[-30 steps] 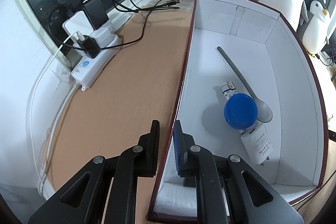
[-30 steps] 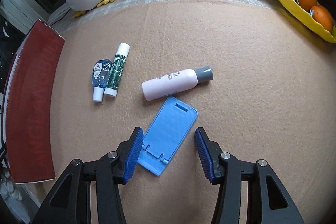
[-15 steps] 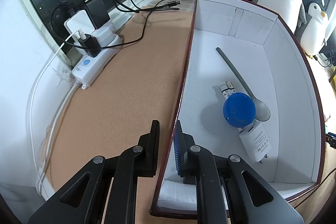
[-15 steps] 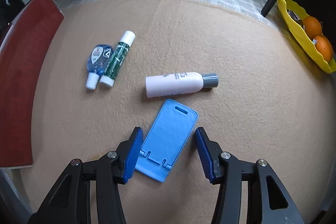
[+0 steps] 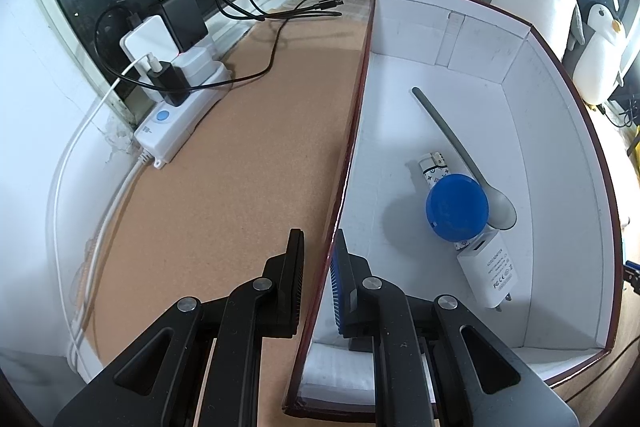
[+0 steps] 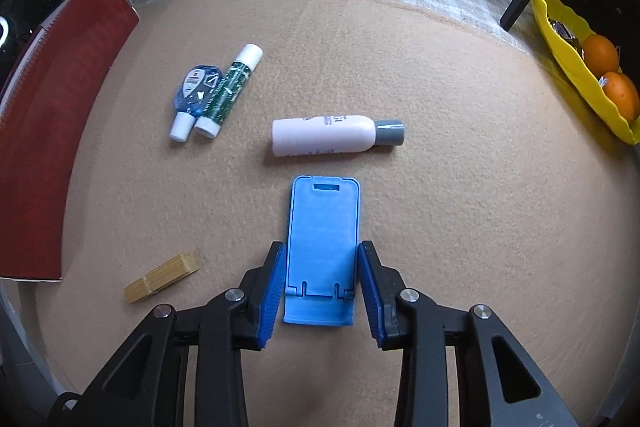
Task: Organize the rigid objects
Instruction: 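Move the right tool to the blue phone stand and close on it, then carry the blue phone stand with the right tool into the box and release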
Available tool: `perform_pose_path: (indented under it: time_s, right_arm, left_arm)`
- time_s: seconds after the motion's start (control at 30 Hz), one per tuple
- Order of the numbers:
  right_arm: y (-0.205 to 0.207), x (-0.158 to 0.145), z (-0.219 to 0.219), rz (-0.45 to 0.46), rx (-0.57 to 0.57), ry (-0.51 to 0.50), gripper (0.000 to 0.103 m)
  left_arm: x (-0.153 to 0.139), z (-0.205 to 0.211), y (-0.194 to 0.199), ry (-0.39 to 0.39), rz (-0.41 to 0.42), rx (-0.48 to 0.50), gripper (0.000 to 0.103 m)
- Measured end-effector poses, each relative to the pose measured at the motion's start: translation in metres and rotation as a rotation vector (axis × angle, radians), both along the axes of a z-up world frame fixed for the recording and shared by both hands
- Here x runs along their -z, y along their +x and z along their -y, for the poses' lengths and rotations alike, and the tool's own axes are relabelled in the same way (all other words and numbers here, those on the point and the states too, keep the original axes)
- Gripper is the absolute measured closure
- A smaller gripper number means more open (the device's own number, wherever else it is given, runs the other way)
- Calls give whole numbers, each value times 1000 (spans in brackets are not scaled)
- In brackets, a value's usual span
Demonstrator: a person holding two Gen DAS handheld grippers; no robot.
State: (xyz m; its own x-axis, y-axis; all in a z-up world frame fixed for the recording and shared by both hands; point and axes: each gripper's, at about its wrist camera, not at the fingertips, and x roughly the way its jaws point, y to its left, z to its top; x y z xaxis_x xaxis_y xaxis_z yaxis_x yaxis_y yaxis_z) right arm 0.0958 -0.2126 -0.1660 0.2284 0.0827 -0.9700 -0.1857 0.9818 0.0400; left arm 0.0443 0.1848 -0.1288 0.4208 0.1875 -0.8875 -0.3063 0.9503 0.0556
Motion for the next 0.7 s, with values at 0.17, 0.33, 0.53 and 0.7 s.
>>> perform_pose_path:
  time_s: [0.17,0.33,0.53,0.7]
  right_arm:
    - [-14,-11,-2,24,-8,27,70]
    - [-24,-31,-11,65,-28,44,70]
    - [-25,-61,-30,120,-60,83,70]
    - [-14,-90,-61,183,-134,111,70]
  left_arm:
    - [1,-1,0,-1,1,-2,90]
    - [2,-2,-1,-3,2,-5,89]
    - [7,-3,-3,-10,-5,-6,91]
    - [7,-2,-3,-12,0,-7,92]
